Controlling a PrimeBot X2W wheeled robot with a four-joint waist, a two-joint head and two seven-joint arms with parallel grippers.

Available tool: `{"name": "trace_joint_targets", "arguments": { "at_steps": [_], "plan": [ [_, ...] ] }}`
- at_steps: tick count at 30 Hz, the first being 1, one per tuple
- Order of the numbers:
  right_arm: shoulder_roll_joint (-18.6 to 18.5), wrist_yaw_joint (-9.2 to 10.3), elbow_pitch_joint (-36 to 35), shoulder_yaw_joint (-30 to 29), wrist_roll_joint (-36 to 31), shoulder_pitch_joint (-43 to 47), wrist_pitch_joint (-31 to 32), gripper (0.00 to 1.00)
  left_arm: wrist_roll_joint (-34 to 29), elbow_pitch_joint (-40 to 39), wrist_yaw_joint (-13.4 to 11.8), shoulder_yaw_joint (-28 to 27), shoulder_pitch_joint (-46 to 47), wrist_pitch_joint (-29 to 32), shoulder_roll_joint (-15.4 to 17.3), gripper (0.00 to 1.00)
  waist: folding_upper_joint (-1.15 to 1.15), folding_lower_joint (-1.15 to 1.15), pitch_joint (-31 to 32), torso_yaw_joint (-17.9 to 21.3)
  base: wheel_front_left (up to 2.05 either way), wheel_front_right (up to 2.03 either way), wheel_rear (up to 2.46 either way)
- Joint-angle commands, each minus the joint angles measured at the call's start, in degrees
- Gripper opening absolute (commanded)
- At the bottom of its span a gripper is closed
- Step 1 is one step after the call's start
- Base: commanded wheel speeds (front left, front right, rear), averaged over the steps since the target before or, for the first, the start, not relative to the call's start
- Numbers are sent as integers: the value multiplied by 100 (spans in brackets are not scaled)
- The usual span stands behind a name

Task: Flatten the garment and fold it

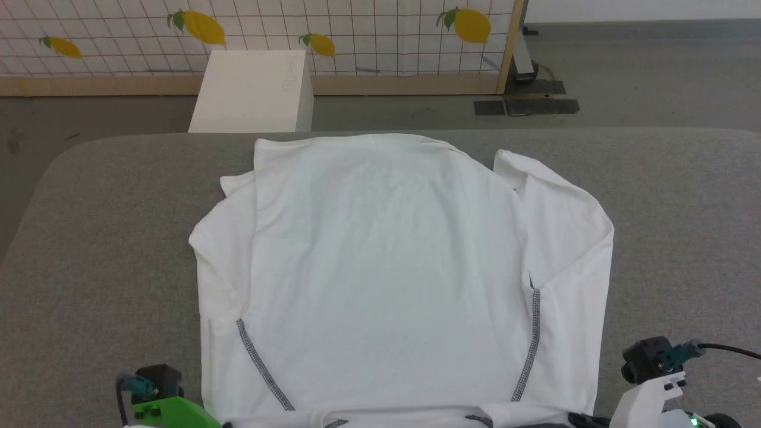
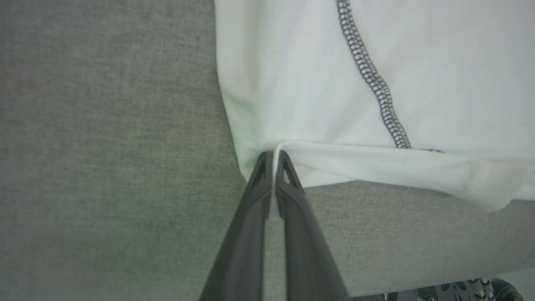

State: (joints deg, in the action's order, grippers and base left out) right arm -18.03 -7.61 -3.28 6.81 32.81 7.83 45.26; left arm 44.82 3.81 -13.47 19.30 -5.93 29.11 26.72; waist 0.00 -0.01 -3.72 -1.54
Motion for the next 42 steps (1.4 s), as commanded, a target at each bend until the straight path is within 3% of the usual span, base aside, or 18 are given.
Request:
{"name": "trace_joint_targets", "arguments": {
  "at_steps": [1,8,9,10,11,12,20,24,29,34,37,42],
  "plan": [
    [-24,12,-39,-63,0,115,99,0,39,124,-182,-2,-303,213,154,0,0,1,15,-26,0,0,0],
    [53,12,-45,64,-29,183,337,0,378,111,-234,-92,-423,438,39,0,0,1,-16,-8,0,0,0],
    [84,12,-39,62,-32,161,318,0,457,101,-224,-130,-427,443,-1,38,0,1,-20,-2,0,0,0],
    [106,12,-37,44,-41,144,291,0,468,93,-225,-143,-426,442,3,90,0,1,-22,1,0,0,0],
    [136,12,-52,35,-57,103,227,35,523,55,-228,-220,-407,392,-17,100,0,1,-35,1,0,0,0],
    [150,12,-66,31,-52,76,189,100,573,18,-228,-278,-391,366,-34,100,0,1,-41,1,0,0,0],
    [316,12,-371,-522,170,-177,-121,100,887,-880,-346,-994,-350,24,40,100,0,1,-48,-20,0,0,0],
    [478,12,-458,-1107,34,-482,-390,100,780,-1301,-292,-1559,-181,-836,-29,100,0,1,-121,-27,0,0,0],
    [803,12,-307,-1711,-566,-1148,-755,100,125,-1199,80,-1826,269,-2407,-152,100,0,1,-373,-39,0,0,0],
    [972,12,188,-1823,-1300,-2157,-857,100,-690,-807,504,-1637,869,-3951,-289,100,0,1,-799,-45,0,0,0],
    [928,12,595,-1707,-1684,-2823,-855,100,-1060,-666,659,-1536,1180,-4309,-420,100,0,1,-1103,-80,0,0,0],
    [721,12,1419,-1250,-2339,-3907,-804,100,-1607,-731,909,-1649,1573,-4406,-795,100,0,1,-1626,-254,0,0,0]
  ]
}}
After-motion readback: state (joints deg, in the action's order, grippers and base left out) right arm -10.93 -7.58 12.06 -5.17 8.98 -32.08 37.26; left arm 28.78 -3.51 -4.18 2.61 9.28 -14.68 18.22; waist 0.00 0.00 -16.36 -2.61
